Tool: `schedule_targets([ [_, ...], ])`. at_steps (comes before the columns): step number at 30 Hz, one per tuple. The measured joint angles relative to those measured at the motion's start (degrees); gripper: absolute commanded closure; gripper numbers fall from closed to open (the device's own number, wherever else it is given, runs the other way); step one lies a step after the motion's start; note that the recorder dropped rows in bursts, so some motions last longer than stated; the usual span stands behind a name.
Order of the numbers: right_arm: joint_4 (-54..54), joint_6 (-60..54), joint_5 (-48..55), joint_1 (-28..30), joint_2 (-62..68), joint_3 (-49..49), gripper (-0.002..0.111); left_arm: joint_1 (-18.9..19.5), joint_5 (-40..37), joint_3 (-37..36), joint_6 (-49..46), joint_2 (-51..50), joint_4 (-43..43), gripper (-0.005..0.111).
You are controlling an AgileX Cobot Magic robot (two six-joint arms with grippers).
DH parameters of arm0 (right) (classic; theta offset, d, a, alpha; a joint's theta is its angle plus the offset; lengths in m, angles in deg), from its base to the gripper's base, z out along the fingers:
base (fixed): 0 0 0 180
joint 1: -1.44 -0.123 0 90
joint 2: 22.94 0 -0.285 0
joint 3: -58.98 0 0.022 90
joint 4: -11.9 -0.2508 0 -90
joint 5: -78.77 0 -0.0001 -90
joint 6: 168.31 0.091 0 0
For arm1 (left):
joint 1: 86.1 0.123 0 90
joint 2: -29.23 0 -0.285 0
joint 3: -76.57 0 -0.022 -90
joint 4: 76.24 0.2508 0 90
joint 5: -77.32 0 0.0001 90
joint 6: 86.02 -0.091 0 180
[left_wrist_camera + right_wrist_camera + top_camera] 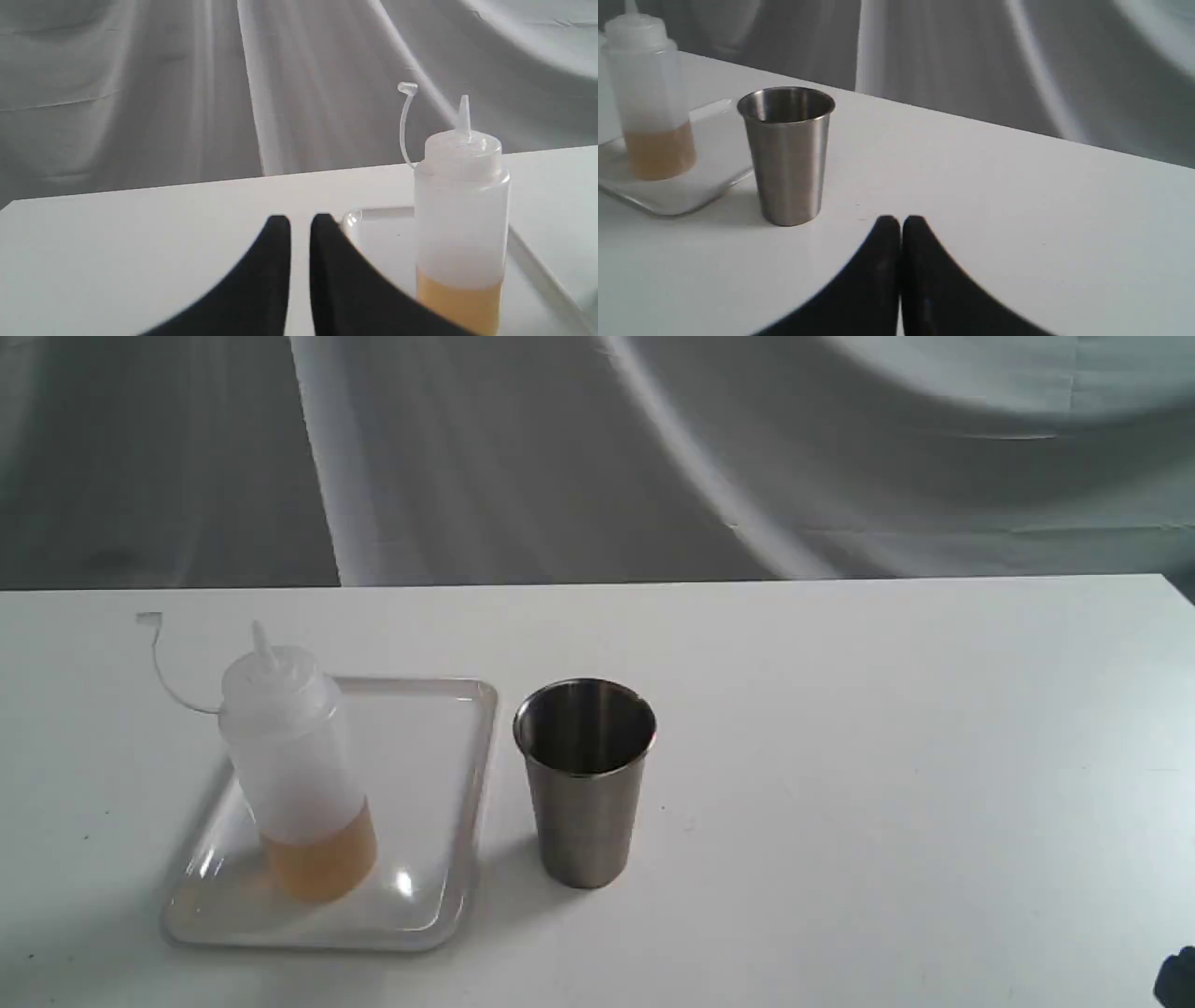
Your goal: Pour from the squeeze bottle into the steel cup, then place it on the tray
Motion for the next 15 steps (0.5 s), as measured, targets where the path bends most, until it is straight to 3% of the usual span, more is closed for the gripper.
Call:
schedule_targets([
  [5, 12.3, 5.6, -2.5, 0.0, 0.0, 0.0, 0.108, 0.0, 0.0, 0.0, 0.0, 0.0, 0.0, 0.098],
  [15, 58.4, 56.2, 0.8, 0.0, 0.0, 0.0, 0.108, 0.0, 0.0, 0.0, 0.0, 0.0, 0.0, 0.098],
])
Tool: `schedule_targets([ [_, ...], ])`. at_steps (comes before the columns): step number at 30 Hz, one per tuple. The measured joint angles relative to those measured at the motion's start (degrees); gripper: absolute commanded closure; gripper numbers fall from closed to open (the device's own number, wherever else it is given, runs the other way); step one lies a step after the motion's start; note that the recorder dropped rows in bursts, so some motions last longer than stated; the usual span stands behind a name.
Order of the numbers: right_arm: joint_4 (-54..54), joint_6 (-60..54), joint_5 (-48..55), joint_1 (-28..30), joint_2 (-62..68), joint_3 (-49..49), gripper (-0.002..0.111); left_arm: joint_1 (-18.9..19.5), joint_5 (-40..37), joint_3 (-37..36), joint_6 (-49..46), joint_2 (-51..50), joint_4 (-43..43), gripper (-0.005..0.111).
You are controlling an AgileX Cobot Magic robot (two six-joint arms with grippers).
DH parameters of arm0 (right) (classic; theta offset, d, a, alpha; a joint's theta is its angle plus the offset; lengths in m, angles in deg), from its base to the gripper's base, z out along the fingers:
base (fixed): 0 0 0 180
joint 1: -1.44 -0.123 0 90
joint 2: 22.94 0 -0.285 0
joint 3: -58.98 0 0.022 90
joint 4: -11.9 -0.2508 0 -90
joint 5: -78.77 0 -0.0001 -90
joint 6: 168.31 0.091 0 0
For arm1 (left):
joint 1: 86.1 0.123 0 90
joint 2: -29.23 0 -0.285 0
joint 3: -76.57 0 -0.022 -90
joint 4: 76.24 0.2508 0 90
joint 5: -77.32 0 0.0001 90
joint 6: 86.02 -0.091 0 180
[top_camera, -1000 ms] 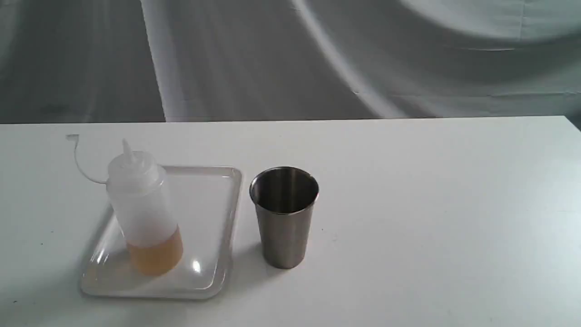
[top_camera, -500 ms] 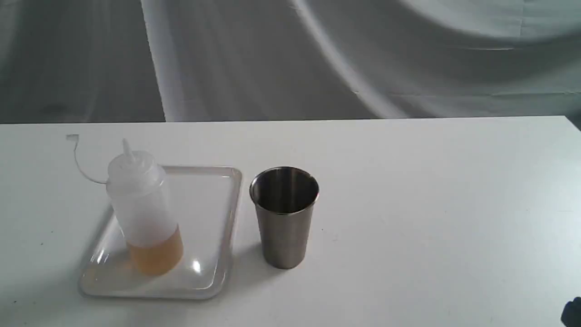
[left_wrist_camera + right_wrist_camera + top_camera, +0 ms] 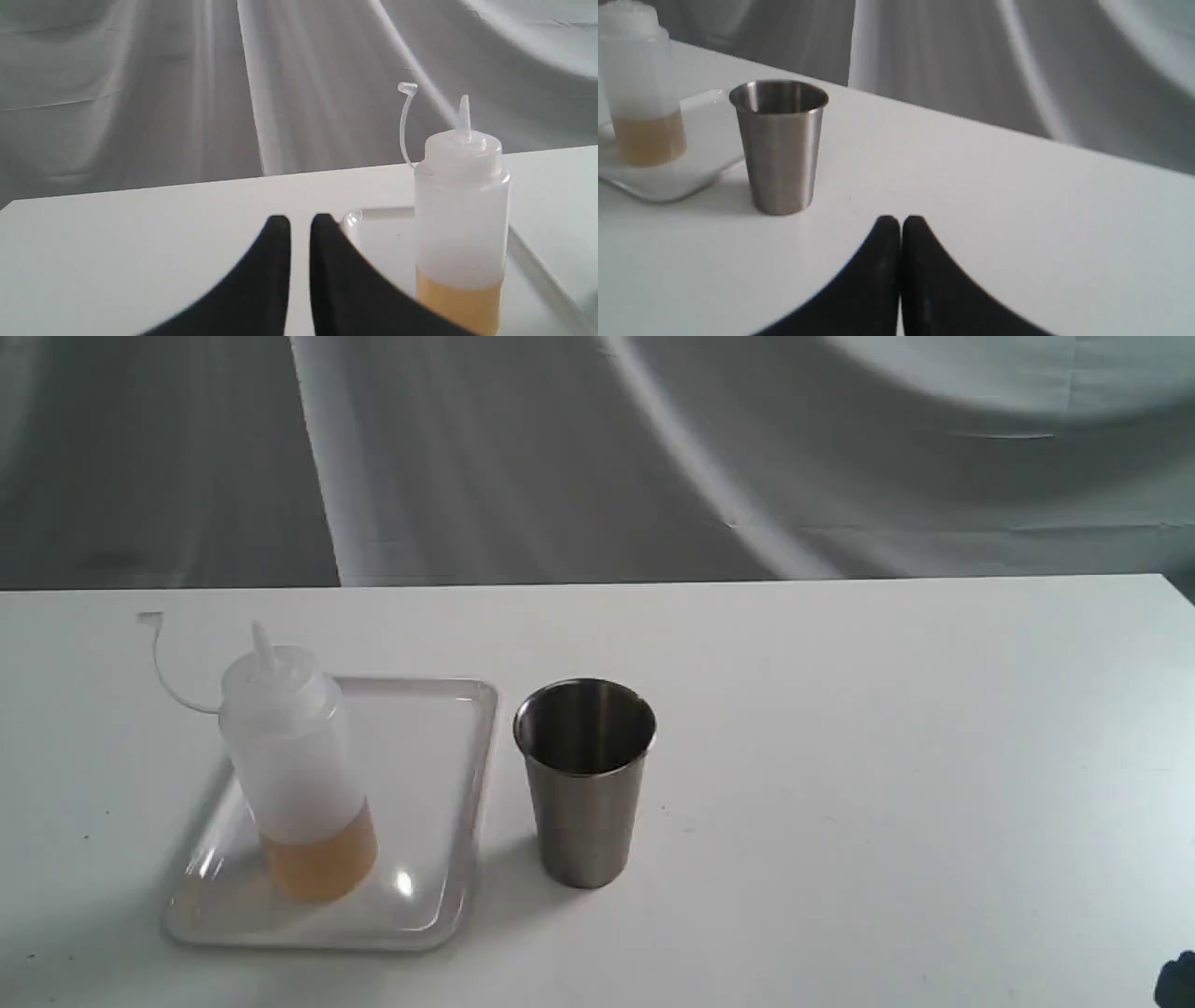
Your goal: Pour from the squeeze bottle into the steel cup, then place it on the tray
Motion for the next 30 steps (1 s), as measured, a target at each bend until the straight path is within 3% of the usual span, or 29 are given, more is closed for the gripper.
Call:
schedule_targets([
  [4, 11.3, 13.5, 3.5, 0.0, 0.0, 0.0, 0.108, 0.0, 0.0, 0.0, 0.0, 0.0, 0.0, 0.098],
  [15, 14.3, 17.1, 10.8, 0.6, -0.1, 0.0, 0.108, 0.0, 0.0, 0.0, 0.0, 0.0, 0.0, 0.098],
  [30, 6.3, 17.3, 10.8, 24.1, -0.1, 0.0, 0.108, 0.0, 0.0, 0.0, 0.0, 0.0, 0.0, 0.098],
])
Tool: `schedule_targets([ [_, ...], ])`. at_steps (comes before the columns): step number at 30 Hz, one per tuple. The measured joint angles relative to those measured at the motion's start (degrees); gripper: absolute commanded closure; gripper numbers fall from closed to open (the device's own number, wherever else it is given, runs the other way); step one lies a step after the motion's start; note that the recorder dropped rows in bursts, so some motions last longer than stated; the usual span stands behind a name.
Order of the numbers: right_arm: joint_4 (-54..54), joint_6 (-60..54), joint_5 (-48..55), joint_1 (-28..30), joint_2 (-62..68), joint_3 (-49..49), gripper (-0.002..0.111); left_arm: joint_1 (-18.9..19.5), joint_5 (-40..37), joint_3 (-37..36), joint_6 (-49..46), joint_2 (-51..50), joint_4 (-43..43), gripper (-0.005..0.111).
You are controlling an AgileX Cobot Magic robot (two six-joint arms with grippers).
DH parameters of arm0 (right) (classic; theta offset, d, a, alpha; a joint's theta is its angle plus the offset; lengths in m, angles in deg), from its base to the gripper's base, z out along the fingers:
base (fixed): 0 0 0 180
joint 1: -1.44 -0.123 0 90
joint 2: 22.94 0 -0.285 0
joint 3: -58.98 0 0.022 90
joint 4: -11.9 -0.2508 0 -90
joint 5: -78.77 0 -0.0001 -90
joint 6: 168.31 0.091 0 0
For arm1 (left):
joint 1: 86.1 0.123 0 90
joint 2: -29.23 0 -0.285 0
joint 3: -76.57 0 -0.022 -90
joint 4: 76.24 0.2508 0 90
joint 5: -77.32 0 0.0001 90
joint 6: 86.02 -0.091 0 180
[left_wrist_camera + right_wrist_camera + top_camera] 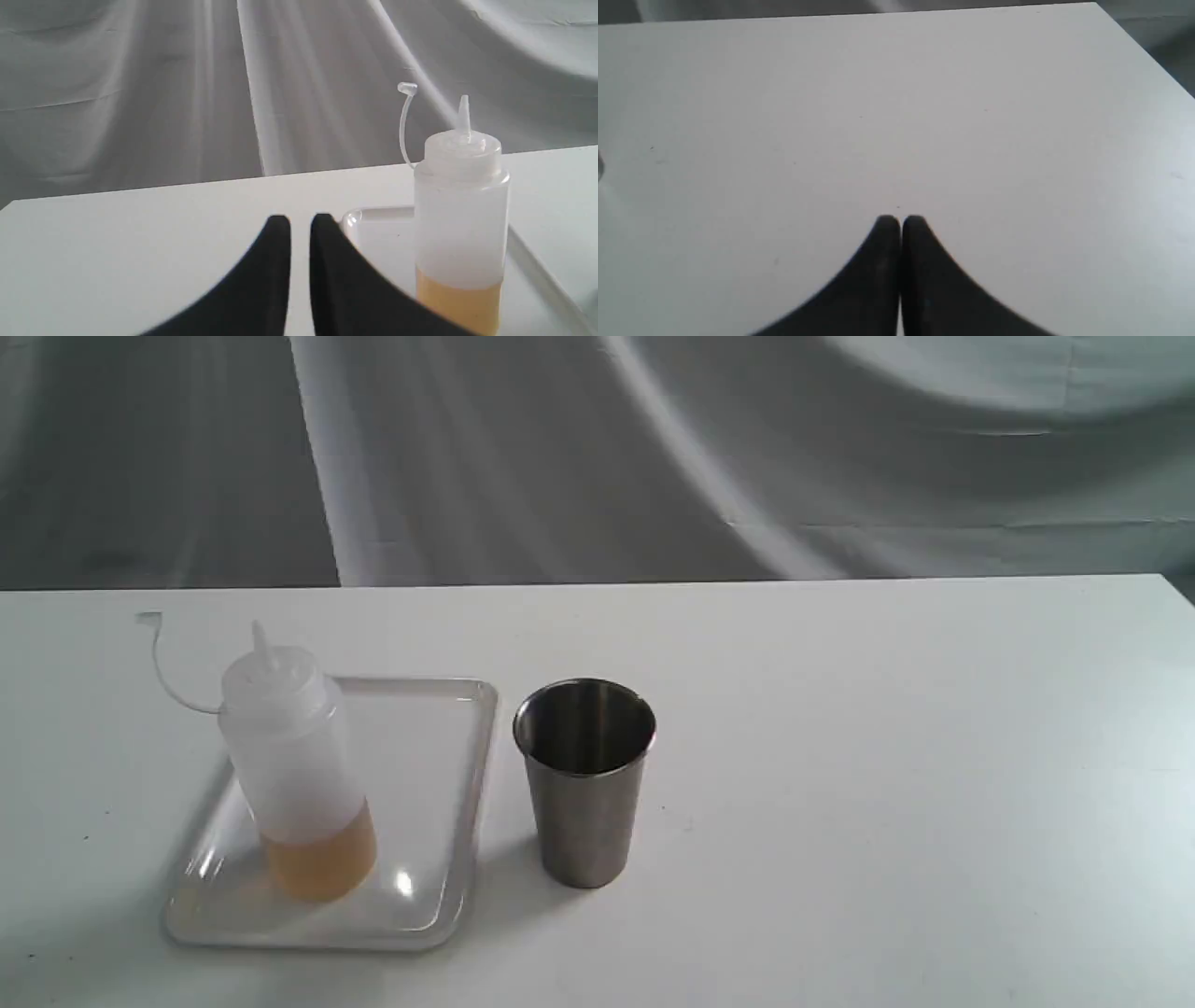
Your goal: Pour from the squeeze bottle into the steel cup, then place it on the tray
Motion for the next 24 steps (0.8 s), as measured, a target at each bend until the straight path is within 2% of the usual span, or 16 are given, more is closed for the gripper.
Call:
schedule_targets([
  [8, -2.1, -1.9, 0.1, 5.2, 0.0, 0.0, 0.108, 0.0, 0.0, 0.0, 0.0, 0.0, 0.0, 0.098],
  [24, -2.2, -10.8, -0.7, 5.3, 0.0, 0.0, 0.108, 0.0, 0.0, 0.0, 0.0, 0.0, 0.0, 0.098],
])
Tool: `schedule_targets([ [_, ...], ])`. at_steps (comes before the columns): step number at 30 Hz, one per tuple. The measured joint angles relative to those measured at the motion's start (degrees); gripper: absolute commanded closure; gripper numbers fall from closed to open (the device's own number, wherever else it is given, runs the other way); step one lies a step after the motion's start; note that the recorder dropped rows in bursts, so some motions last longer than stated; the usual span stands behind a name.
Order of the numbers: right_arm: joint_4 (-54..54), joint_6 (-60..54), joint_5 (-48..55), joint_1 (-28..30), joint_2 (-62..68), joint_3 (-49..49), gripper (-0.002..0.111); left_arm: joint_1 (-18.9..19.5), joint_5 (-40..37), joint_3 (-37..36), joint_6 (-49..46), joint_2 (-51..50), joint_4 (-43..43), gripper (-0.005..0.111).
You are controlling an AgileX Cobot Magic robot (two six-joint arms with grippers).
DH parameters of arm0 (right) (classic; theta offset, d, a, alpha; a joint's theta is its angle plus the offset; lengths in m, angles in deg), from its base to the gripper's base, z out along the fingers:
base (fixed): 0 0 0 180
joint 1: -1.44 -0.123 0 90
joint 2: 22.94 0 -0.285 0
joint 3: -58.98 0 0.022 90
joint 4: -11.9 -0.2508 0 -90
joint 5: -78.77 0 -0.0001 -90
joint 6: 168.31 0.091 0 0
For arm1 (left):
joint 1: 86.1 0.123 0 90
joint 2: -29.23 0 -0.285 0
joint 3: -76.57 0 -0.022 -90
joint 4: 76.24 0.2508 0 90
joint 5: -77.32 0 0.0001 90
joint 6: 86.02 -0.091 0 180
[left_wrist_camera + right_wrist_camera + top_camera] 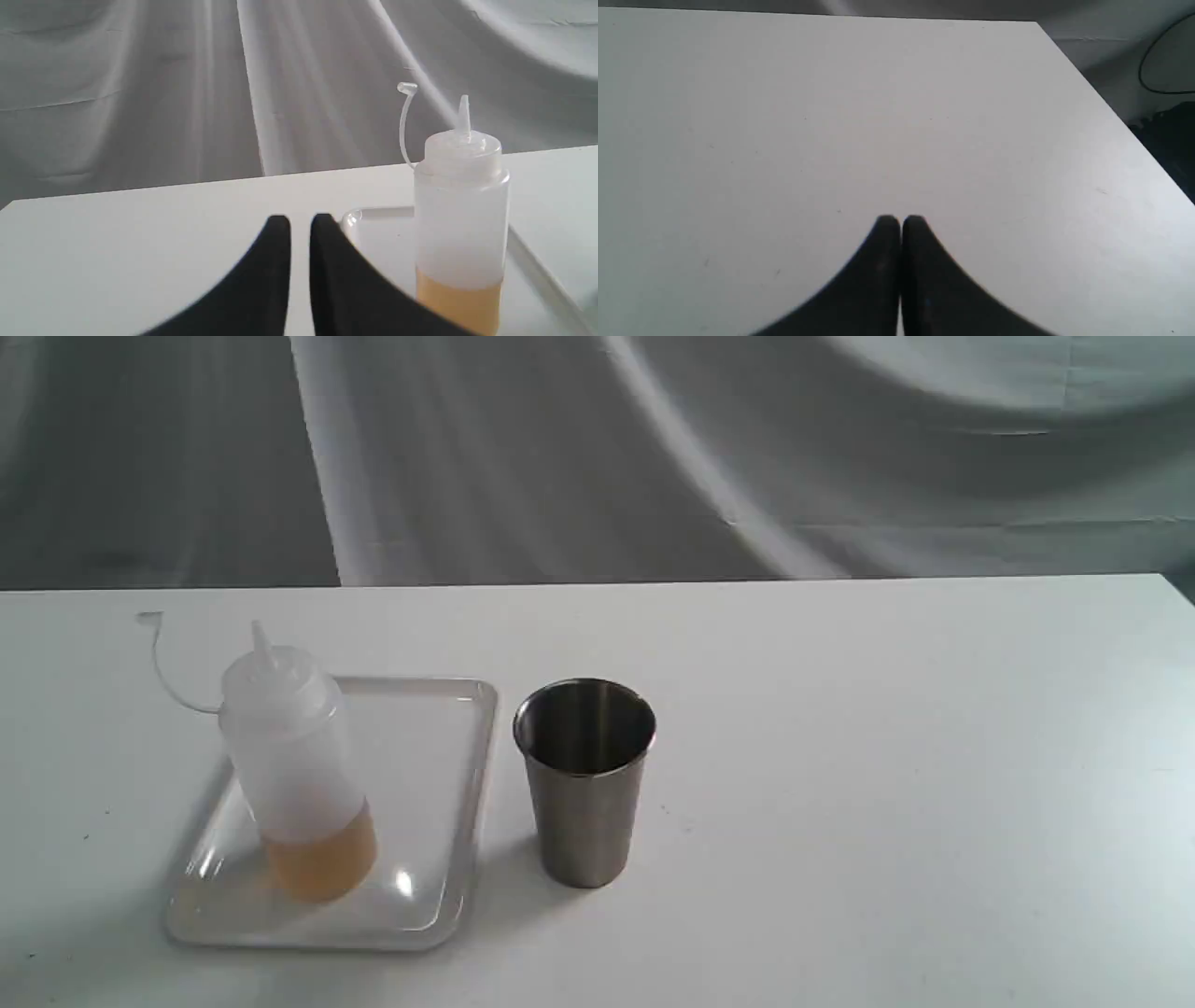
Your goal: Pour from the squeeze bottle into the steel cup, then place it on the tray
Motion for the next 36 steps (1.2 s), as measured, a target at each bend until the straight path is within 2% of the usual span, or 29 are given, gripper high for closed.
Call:
schedule_targets([
  [36, 0.0, -1.4, 0.5, 0.0, 0.0, 0.0, 0.108, 0.0, 0.0, 0.0, 0.0, 0.0, 0.0, 0.098],
])
